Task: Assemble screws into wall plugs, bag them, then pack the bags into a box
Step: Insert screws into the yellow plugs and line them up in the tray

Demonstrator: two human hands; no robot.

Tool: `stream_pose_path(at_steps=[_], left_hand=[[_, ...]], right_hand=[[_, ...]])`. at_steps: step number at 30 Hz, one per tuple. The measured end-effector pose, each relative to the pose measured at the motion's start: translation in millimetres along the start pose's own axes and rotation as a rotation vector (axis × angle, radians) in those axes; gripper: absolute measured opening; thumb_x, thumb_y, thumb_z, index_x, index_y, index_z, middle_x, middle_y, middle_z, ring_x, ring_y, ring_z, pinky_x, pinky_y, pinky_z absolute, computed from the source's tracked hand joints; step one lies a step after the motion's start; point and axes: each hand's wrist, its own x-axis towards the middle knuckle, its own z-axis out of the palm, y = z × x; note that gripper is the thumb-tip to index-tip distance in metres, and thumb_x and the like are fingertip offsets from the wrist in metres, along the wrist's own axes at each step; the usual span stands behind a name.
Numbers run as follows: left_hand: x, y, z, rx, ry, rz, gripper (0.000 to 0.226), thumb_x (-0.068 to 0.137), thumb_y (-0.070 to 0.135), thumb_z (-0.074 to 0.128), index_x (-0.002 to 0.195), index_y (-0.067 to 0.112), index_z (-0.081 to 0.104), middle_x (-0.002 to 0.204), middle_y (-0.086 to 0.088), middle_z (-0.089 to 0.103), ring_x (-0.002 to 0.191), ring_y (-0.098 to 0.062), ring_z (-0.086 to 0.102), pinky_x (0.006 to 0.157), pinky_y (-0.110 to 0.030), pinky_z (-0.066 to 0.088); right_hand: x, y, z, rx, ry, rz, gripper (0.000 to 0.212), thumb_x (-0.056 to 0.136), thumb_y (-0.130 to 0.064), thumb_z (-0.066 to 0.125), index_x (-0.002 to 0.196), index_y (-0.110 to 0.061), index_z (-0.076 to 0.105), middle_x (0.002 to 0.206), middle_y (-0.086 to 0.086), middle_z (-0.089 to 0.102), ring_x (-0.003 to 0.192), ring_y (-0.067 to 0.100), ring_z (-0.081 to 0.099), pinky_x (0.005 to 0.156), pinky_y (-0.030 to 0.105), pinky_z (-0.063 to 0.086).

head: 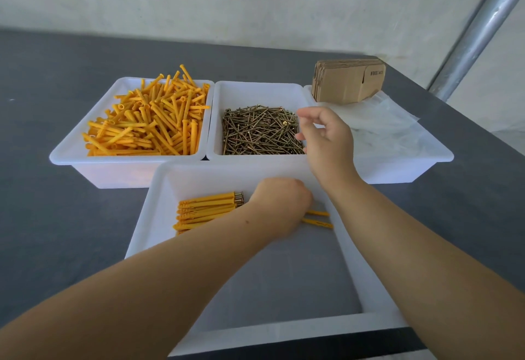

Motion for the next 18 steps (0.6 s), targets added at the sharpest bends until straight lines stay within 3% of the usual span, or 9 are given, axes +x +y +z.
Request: stream_pose_path(at_steps=[3,5,8,10,12,14,16,18], left_hand=[[-5.3,-13.3,-21.0,-0.197,0.090,-0.012,0.017,0.088,0.033,0.060,0.079,0.020,0.054,0.094,-0.003,0.062,0.093,-0.027,0.060,0.068,-0.035,0.049],[-10.3,-30.4,-36.2,-0.331,0.309,-0.113,0.024,0.087,0.034,0.060,0.072,0.017,0.053,0.078,-0.003,0.062,0.080,-0.028,0.061,0.068,-0.038,0.053],[-18.0,-65.4,-45.8,-0.420,0.762,-0.388,0.024,0.092,0.027,0.053,0.077,0.009,0.062,0.078,-0.007,0.062,0.073,-0.028,0.058,0.063,-0.040,0.052],[-26.4,-94.7,-41.6,-0.356,0.932,-0.619,0.024,0.093,0.024,0.050,0.091,0.007,0.067,0.094,-0.011,0.063,0.085,-0.031,0.058,0.066,-0.039,0.051],[-34.9,-121.4,-31.7,-0.344,0.861,-0.863,0.026,0.095,0.025,0.049,0.104,0.009,0.068,0.110,-0.015,0.058,0.104,-0.036,0.053,0.076,-0.042,0.049],[-37.6,-137.2,-20.1,-0.410,0.566,-1.044,0.030,0.097,0.030,0.047,0.114,0.015,0.066,0.122,-0.017,0.053,0.118,-0.040,0.045,0.087,-0.049,0.045],[-34.3,-142.8,-12.2,-0.474,0.284,-1.105,0.032,0.098,0.036,0.043,0.117,0.019,0.063,0.127,-0.016,0.052,0.129,-0.039,0.035,0.094,-0.052,0.042],[-28.7,-142.8,-8.2,-0.486,0.220,-1.104,0.032,0.098,0.038,0.042,0.111,0.018,0.064,0.126,-0.015,0.055,0.135,-0.038,0.029,0.097,-0.053,0.040]], right_hand=[[2.4,-0.2,0.6,-0.035,-0.003,-0.018,0.018,0.096,-0.015,0.055,0.106,-0.022,0.069,0.096,-0.010,0.068,0.089,0.011,0.066,0.080,0.027,0.051],[4.6,0.1,0.2,-0.062,0.017,-0.033,0.020,0.095,-0.013,0.055,0.103,-0.025,0.068,0.096,-0.011,0.068,0.081,0.004,0.063,0.076,0.017,0.046],[6.8,1.3,1.0,-0.093,0.005,-0.008,0.023,0.094,-0.012,0.054,0.105,-0.028,0.067,0.100,-0.011,0.067,0.079,0.003,0.059,0.072,0.017,0.044],[7.4,4.1,3.3,-0.171,-0.048,0.003,0.024,0.095,-0.013,0.054,0.108,-0.026,0.067,0.108,-0.008,0.066,0.087,0.007,0.060,0.076,0.023,0.048],[8.8,7.7,6.8,-0.291,-0.138,0.020,0.025,0.095,-0.014,0.054,0.112,-0.026,0.068,0.112,-0.006,0.064,0.092,0.010,0.061,0.075,0.025,0.047],[13.3,8.4,9.7,-0.499,-0.264,0.031,0.027,0.095,-0.019,0.054,0.117,-0.028,0.067,0.111,-0.003,0.061,0.089,0.012,0.059,0.071,0.026,0.043],[20.7,2.3,13.7,-0.679,-0.414,0.033,0.032,0.096,-0.020,0.053,0.125,-0.027,0.063,0.124,-0.001,0.059,0.103,0.016,0.059,0.081,0.030,0.047],[28.5,-7.8,19.4,-0.771,-0.576,0.063,0.036,0.097,-0.017,0.050,0.132,-0.023,0.060,0.139,0.001,0.055,0.122,0.022,0.054,0.094,0.032,0.045]])
